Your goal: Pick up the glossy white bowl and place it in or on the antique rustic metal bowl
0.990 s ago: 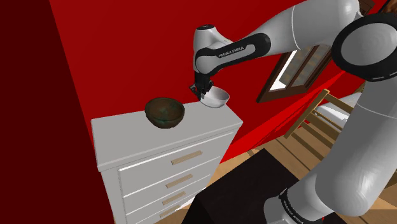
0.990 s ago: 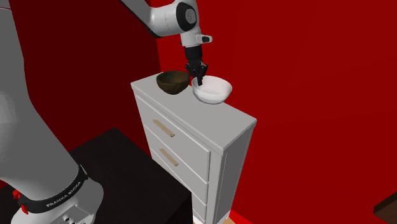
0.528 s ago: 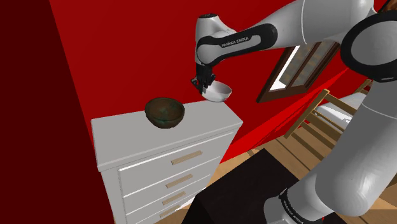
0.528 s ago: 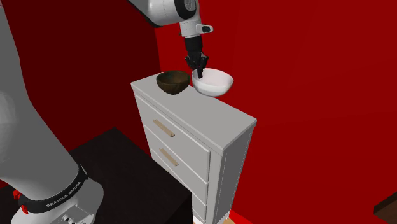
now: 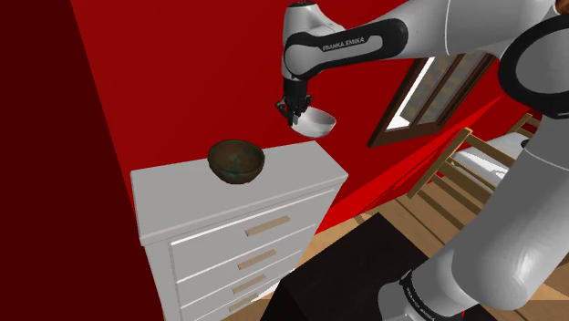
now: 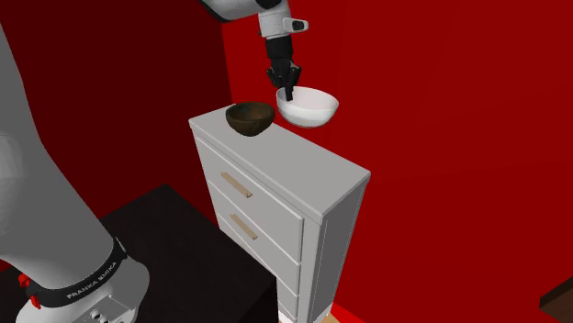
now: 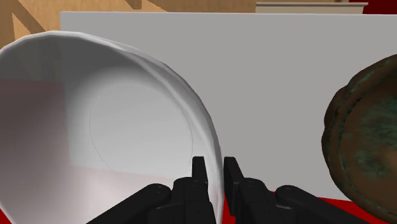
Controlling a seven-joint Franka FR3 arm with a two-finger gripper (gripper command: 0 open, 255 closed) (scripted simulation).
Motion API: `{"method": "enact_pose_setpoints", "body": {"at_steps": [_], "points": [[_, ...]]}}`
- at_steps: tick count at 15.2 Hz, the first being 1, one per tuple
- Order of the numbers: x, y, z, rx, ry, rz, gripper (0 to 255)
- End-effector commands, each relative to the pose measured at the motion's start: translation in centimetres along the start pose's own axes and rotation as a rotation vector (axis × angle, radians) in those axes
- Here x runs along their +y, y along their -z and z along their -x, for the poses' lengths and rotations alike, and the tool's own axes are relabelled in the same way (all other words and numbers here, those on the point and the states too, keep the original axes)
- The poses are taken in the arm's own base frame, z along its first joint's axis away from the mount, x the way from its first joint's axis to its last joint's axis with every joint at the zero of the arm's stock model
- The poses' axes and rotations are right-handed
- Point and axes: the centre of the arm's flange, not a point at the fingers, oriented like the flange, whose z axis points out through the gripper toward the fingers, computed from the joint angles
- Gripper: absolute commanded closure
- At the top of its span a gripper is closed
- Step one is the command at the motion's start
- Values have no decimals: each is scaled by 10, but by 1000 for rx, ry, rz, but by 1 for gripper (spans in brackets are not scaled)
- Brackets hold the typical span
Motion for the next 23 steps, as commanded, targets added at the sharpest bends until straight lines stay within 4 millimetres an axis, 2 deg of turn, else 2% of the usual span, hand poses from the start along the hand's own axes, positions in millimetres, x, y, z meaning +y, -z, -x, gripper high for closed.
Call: {"method": "enact_pose_setpoints", "body": {"at_steps": [1, 19, 20, 23], "points": [[-11, 9, 1, 0, 0, 0, 255], [-239, 75, 1, 0, 0, 0, 255], [-250, 78, 1, 0, 0, 0, 255], [-254, 63, 1, 0, 0, 0, 255]]}}
